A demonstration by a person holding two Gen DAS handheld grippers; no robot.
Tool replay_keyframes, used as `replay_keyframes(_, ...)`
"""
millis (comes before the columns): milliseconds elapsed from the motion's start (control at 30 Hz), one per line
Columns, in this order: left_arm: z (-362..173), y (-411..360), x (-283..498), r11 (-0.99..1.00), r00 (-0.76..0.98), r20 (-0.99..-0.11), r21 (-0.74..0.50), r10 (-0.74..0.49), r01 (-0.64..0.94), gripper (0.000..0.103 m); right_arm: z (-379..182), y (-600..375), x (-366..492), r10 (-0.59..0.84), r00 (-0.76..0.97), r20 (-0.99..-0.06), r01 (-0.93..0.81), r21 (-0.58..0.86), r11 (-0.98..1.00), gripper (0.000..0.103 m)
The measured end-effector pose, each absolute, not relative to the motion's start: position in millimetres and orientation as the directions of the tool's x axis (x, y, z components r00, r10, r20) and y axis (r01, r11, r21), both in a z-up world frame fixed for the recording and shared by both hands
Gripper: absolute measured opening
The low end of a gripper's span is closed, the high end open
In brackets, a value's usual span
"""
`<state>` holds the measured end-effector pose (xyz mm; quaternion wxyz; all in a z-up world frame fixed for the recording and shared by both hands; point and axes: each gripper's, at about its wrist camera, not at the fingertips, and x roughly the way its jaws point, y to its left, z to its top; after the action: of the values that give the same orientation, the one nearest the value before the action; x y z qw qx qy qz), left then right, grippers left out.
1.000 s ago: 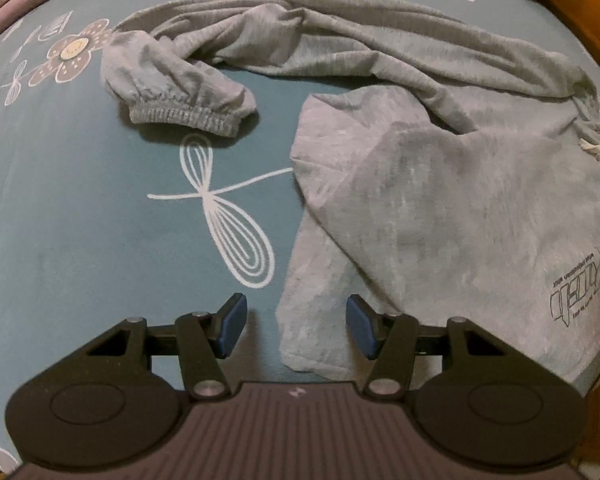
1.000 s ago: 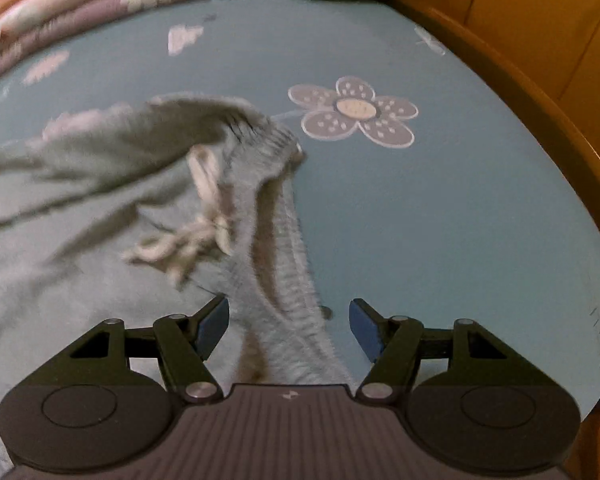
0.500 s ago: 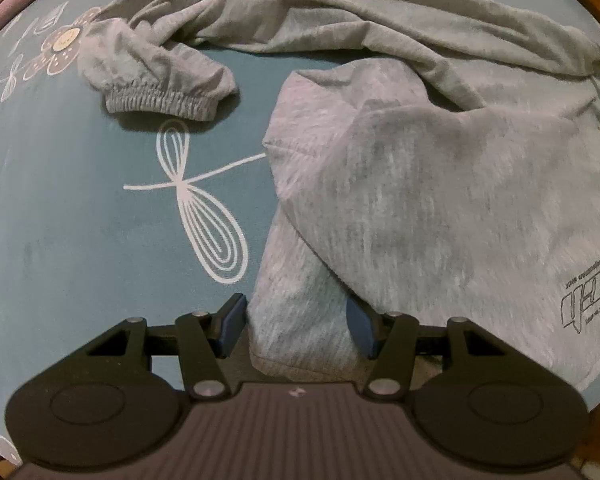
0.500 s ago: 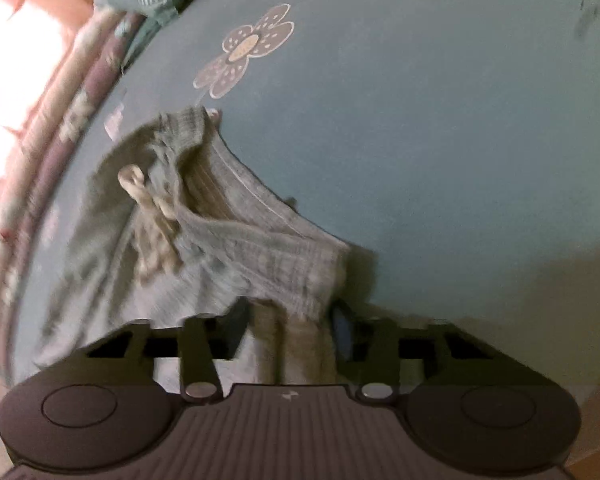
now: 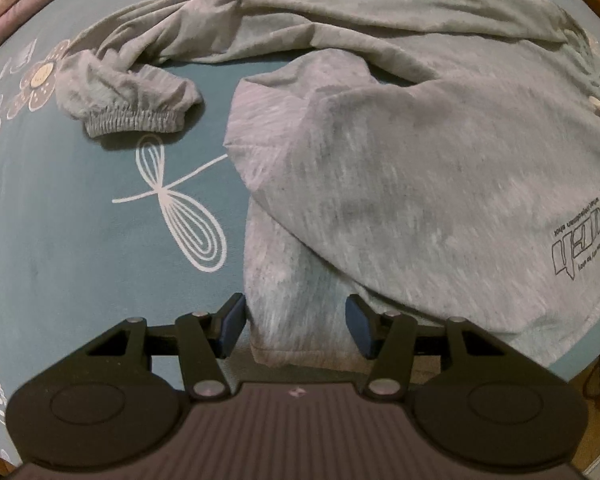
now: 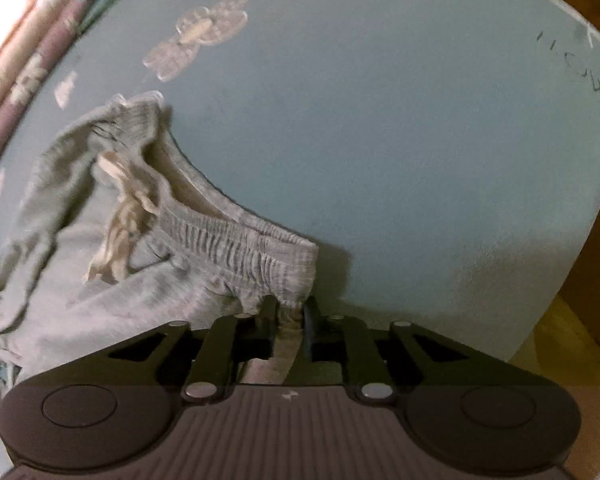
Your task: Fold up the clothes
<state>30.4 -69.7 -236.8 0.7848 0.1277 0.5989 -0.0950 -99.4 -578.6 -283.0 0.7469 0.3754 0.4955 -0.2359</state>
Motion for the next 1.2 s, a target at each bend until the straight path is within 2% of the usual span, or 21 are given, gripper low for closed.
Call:
replay_keyframes(100, -234, -68, 29, 0.95, 0.27, -0.963, 0.079, -0.006, 0.301, 0.055, -253, -571, -91, -0.114, 0.406, -0.907, 0.721, 0.241, 0.649, 0.025)
replay_keyframes(133, -234, -68, 29, 0.952, 0.271, -0.963, 0.077, -0.007, 0.297, 0.055, -240, -566, -87, -0.175, 0.42, -0.891, 0.707, 0.2, 0.678, 0.029)
replay_keyframes(167, -234, -68, 29, 0.954, 0.272, -0.962, 0.075, -0.007, 0.291, 0.055, -229, -560, -80, -0.204, 0.452, -0.868, 0.665, 0.176, 0.726, 0.041)
replay_keyframes(233, -234, -68, 29, 0.957, 0.273, -0.962, 0.074, -0.006, 0.281, 0.055, -221, -554, -60, -0.175, 0.508, -0.844, 0.575, 0.18, 0.798, 0.052)
replay_keyframes(400, -238, -71, 29, 0.957, 0.275, -0.962, 0.086, 0.007, 0.279, 0.055, -236, -564, 19, -0.103, 0.606, -0.789, 0.436, 0.221, 0.872, 0.052)
replay_keyframes(500, -240, -72, 29, 0.955, 0.273, -0.962, 0.092, 0.012, 0.281, 0.055, -257, -589, 63, -0.002, 0.608, -0.794, 0.409, 0.311, 0.858, 0.052)
replay_keyframes(633, -245, -73, 32, 0.96, 0.266, -0.964, 0.092, 0.019, 0.265, 0.055, -285, -605, 103, 0.02, 0.53, -0.848, 0.394, 0.267, 0.879, 0.055)
replay_keyframes(733, -249, -73, 34, 0.966, 0.259, -0.966, 0.088, 0.023, 0.242, 0.056, -290, -597, 109, 0.02, 0.541, -0.841, 0.311, 0.222, 0.924, 0.057)
replay_keyframes(767, -250, -74, 35, 0.968, 0.255, -0.967, 0.087, 0.024, 0.236, 0.056, -289, -592, 111, 0.013, 0.54, -0.842, 0.28, 0.194, 0.94, 0.056)
replay_keyframes(833, -253, -76, 37, 0.97, 0.25, -0.968, 0.09, 0.031, 0.227, 0.055, -289, -586, 115, 0.033, 0.54, -0.841, 0.237, 0.189, 0.953, 0.04)
replay_keyframes(900, -253, -78, 38, 0.969, 0.246, -0.969, 0.094, 0.036, 0.229, 0.055, -287, -587, 120, 0.045, 0.53, -0.846, 0.252, 0.208, 0.945, 0.036)
replay_keyframes(967, -252, -79, 39, 0.966, 0.244, -0.969, 0.1, 0.04, 0.238, 0.055, -281, -595, 120, 0.055, 0.541, -0.839, 0.27, 0.235, 0.934, 0.022)
replay_keyframes(1033, -251, -79, 40, 0.965, 0.242, -0.969, 0.099, 0.038, 0.243, 0.055, -272, -605, 119, 0.012, 0.572, -0.82, 0.308, 0.228, 0.924, 0.013)
replay_keyframes(1167, -250, -78, 43, 0.967, 0.243, -0.969, 0.097, 0.038, 0.235, 0.056, -276, -608, 126, -0.043, 0.579, -0.814, 0.355, 0.204, 0.913, 0.014)
replay_keyframes(1200, -250, -79, 43, 0.967, 0.241, -0.97, 0.098, 0.04, 0.234, 0.056, -281, -605, 128, -0.055, 0.566, -0.823, 0.352, 0.181, 0.918, 0.017)
